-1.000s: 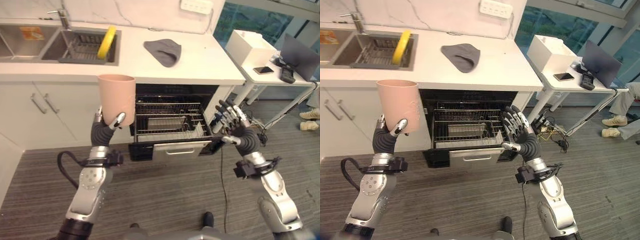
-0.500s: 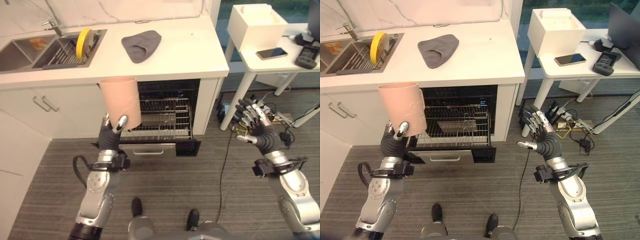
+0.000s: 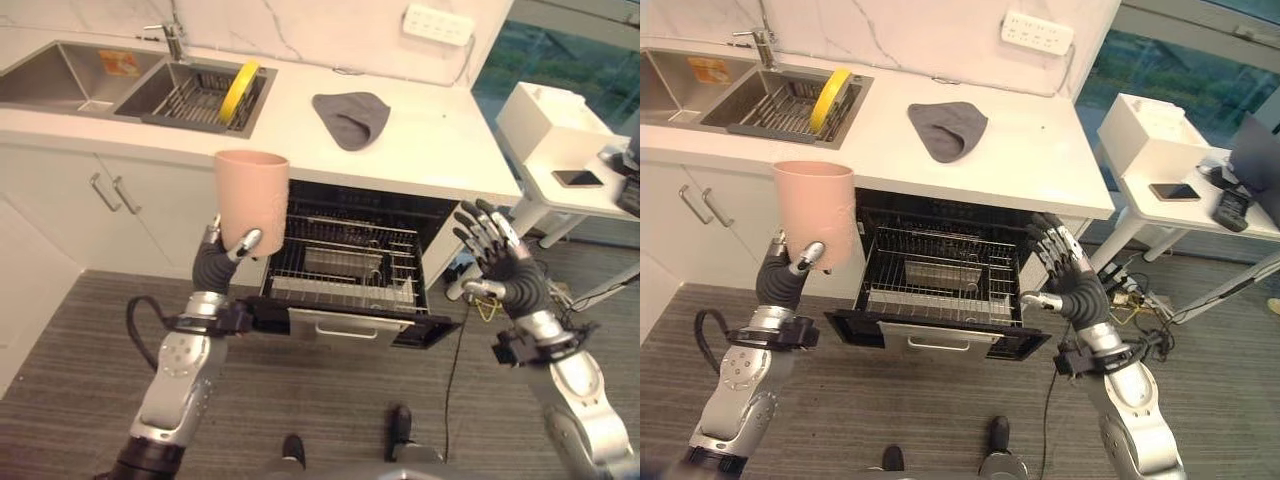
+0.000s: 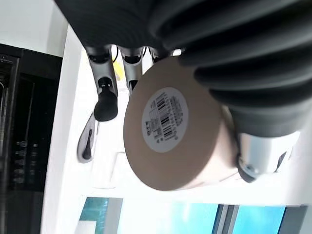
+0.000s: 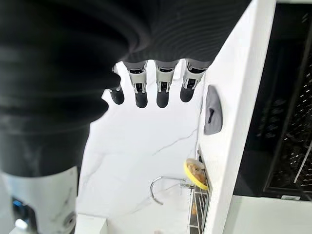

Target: Place the dishes in the dishwasher.

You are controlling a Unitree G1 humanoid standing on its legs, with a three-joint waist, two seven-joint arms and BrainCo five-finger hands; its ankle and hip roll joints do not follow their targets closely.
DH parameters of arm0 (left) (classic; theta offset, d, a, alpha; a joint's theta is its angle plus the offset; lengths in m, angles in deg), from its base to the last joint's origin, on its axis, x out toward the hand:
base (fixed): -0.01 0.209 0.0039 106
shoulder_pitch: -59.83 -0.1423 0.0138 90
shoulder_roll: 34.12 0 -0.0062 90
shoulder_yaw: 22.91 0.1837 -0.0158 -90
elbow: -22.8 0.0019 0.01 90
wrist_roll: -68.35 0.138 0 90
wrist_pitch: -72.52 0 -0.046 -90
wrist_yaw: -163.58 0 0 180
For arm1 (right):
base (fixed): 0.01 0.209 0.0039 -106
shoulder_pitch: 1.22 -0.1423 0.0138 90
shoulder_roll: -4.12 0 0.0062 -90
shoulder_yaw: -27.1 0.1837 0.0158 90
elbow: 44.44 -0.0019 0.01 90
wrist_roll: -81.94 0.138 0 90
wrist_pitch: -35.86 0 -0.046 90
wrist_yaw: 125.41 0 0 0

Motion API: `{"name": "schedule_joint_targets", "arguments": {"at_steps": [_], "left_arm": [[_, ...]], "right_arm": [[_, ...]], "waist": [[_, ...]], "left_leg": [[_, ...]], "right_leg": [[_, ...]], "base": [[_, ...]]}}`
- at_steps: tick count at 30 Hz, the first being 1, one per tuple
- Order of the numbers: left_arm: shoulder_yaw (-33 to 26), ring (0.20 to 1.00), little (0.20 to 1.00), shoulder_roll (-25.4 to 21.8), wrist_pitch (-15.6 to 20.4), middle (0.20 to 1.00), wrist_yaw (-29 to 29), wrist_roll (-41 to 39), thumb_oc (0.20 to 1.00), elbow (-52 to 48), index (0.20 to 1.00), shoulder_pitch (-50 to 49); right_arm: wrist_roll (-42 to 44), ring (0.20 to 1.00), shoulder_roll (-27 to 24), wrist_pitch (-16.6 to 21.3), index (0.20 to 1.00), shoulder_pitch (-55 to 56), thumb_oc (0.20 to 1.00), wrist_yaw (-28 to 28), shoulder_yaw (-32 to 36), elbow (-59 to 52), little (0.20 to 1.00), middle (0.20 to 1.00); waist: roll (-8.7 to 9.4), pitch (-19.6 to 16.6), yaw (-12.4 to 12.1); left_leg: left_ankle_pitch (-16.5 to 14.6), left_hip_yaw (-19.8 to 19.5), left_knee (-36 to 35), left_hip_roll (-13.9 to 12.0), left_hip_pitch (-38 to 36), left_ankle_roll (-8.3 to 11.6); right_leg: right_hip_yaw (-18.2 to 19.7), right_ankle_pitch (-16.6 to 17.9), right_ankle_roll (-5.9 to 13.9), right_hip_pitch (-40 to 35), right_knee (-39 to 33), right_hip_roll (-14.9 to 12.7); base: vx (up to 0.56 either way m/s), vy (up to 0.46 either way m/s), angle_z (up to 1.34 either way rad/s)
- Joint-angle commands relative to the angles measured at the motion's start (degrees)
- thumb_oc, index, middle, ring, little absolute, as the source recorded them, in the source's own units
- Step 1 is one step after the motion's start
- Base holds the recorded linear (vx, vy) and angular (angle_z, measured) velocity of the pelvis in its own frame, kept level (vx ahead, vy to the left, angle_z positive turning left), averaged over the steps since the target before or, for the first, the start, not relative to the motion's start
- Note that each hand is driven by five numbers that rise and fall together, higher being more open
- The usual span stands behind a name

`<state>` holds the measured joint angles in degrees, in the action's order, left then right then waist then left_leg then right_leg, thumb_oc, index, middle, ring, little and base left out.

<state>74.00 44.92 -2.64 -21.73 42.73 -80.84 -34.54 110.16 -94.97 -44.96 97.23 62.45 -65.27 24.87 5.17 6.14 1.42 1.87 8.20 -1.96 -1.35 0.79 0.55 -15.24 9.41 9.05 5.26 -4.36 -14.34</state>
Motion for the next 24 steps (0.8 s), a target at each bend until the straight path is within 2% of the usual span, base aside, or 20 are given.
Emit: {"name": "schedule_joint_targets", "arguments": {"at_steps": [1,4,5,6,7,8,10,13,14,15,17,19,22,24], "left_arm": [[-3.40,0.200,0.200,0.52,3.34,0.200,-0.60,1.29,0.200,-4.99,0.200,0.78],[-3.55,0.200,0.200,1.01,3.89,0.200,-1.77,0.37,0.200,-4.89,0.200,-1.23],[-3.28,0.200,0.200,1.11,4.96,0.200,-2.25,0.16,0.200,-4.93,0.200,-1.20],[-3.04,0.200,0.200,1.23,5.82,0.200,-2.53,0.46,0.200,-4.91,0.200,-1.04],[-2.34,0.200,0.200,1.45,7.28,0.200,-3.46,1.14,0.200,-4.67,0.200,-0.31],[-2.03,0.200,0.200,1.95,7.71,0.200,-3.99,1.76,0.200,-4.42,0.200,0.40],[-0.80,0.200,0.200,2.17,8.20,0.200,-6.87,5.00,0.200,-1.95,0.200,3.20],[0.03,0.200,0.200,2.18,7.72,0.200,-8.72,8.24,0.200,-0.81,0.200,5.04],[0.88,0.200,0.200,1.84,7.13,0.200,-9.96,13.15,0.200,0.35,0.200,6.84],[1.21,0.200,0.200,1.25,7.10,0.200,-11.37,16.72,0.200,1.08,0.200,7.59],[2.38,0.200,0.200,0.38,6.99,0.200,-14.68,22.82,0.200,2.25,0.200,8.96],[3.35,0.200,0.200,-0.73,7.16,0.200,-18.70,29.54,0.200,3.79,0.200,10.65],[4.80,0.200,0.200,-1.32,5.23,0.200,-22.92,33.51,0.200,5.72,0.200,13.13],[6.68,0.200,0.200,-1.07,5.38,0.200,-26.13,37.83,0.200,6.75,0.200,14.40]], "right_arm": [[3.10,1.000,-1.16,1.42,1.000,-0.76,1.000,-0.39,2.32,-4.09,1.000,1.000],[4.13,1.000,-1.75,-0.90,1.000,-0.31,1.000,1.05,2.28,-4.30,1.000,1.000],[4.00,1.000,-2.93,-1.40,1.000,-0.99,1.000,0.97,1.97,-3.74,1.000,1.000],[3.87,1.000,-3.74,-1.33,1.000,-1.59,1.000,0.69,1.71,-3.32,1.000,1.000],[3.67,1.000,-5.06,-1.00,1.000,-3.55,1.000,-0.19,0.80,-2.34,1.000,1.000],[3.78,1.000,-4.71,-0.73,1.000,-4.62,1.000,0.08,0.42,-1.77,1.000,1.000],[3.96,1.000,-4.39,-0.90,1.000,-5.03,1.000,-0.04,0.09,-1.74,1.000,1.000],[6.11,1.000,-3.77,-2.03,1.000,-4.82,1.000,2.14,0.00,-2.25,1.000,1.000],[5.34,1.000,-2.68,-4.68,1.000,-5.13,1.000,3.00,-0.96,-2.17,1.000,1.000],[5.70,1.000,-3.05,-6.06,1.000,-5.58,1.000,3.78,-1.43,-1.92,1.000,1.000],[9.92,1.000,-3.18,-7.90,1.000,-6.57,1.000,1.70,-2.40,-1.83,1.000,1.000],[11.31,1.000,-1.94,-8.58,1.000,-7.84,1.000,1.31,-3.21,-0.82,1.000,1.000],[11.55,1.000,-0.73,-9.20,1.000,-8.91,1.000,1.66,-4.92,-0.95,1.000,1.000],[12.26,1.000,-0.78,-9.73,1.000,-10.62,1.000,0.61,-6.38,-0.88,1.000,1.000]], "waist": [[-1.48,0.45,0.00],[-2.18,0.35,0.35],[-1.88,1.54,-0.25],[-2.00,2.18,-0.70],[-2.28,2.84,-1.16],[-2.59,3.44,-1.38],[-3.51,1.89,0.23],[-3.83,0.23,1.05],[-3.74,-0.59,1.60],[-3.56,-0.80,1.67],[-3.34,-1.10,1.65],[-3.18,-1.28,1.52],[-2.93,-1.77,1.33],[-2.67,-2.02,1.01]], "left_leg": [[1.07,2.83,-3.04,-10.08,-4.12,3.98],[2.60,5.58,-2.41,-11.21,-6.69,5.29],[3.56,4.69,4.96,-11.74,-4.00,6.40],[4.61,2.68,7.96,-12.24,-1.36,7.09],[4.83,1.08,5.01,-12.32,0.68,7.39],[7.11,1.44,2.28,-13.30,1.48,7.95],[5.77,1.68,-3.04,-12.73,-2.80,6.76],[4.16,1.06,-3.04,-12.11,-3.39,6.72],[3.36,1.59,-3.04,-12.09,-4.11,6.84],[2.93,1.68,-3.04,-11.86,-4.59,6.75],[2.20,1.56,-3.04,-11.42,-5.30,6.41],[1.50,1.48,-3.04,-11.10,-5.96,5.98],[0.86,1.58,-3.04,-11.05,-6.55,5.67],[0.73,1.42,-3.04,-11.27,-6.88,5.66]], "right_leg": [[0.90,-0.95,0.65,-6.15,-0.64,2.35],[1.77,-2.61,-1.29,-7.47,-0.64,4.20],[2.77,-2.83,-2.23,-8.24,-0.64,4.64],[3.19,-2.96,-2.65,-8.51,-0.64,5.02],[3.87,-3.26,-2.45,-8.75,-0.64,5.08],[4.24,-3.89,-2.37,-9.46,-0.64,5.26],[4.07,-4.54,-1.51,-9.94,-0.64,4.04],[4.02,-4.60,-0.75,-10.07,-0.64,2.99],[3.99,-4.44,-0.06,-10.27,-0.64,2.11],[3.99,-4.31,0.33,-10.51,-0.64,1.60],[4.15,-4.16,0.69,-10.78,-0.64,1.10],[4.29,-4.07,0.91,-11.04,-0.64,0.73],[4.13,-4.20,1.24,-11.38,-0.64,0.47],[4.36,-4.29,1.14,-11.62,-0.64,0.63]], "base": [[0.14,-0.236,0.01],[0.11,-0.173,-0.10],[0.01,-0.161,-0.39],[-0.06,-0.045,-0.32],[-0.05,0.089,-0.37],[-0.01,0.153,-0.18],[0.10,0.295,-0.40],[0.10,0.210,-0.19],[0.12,0.190,-0.04],[0.11,0.157,0.05],[0.07,0.075,0.14],[0.06,0.049,0.16],[0.05,0.000,0.13],[0.04,-0.050,0.00]]}}
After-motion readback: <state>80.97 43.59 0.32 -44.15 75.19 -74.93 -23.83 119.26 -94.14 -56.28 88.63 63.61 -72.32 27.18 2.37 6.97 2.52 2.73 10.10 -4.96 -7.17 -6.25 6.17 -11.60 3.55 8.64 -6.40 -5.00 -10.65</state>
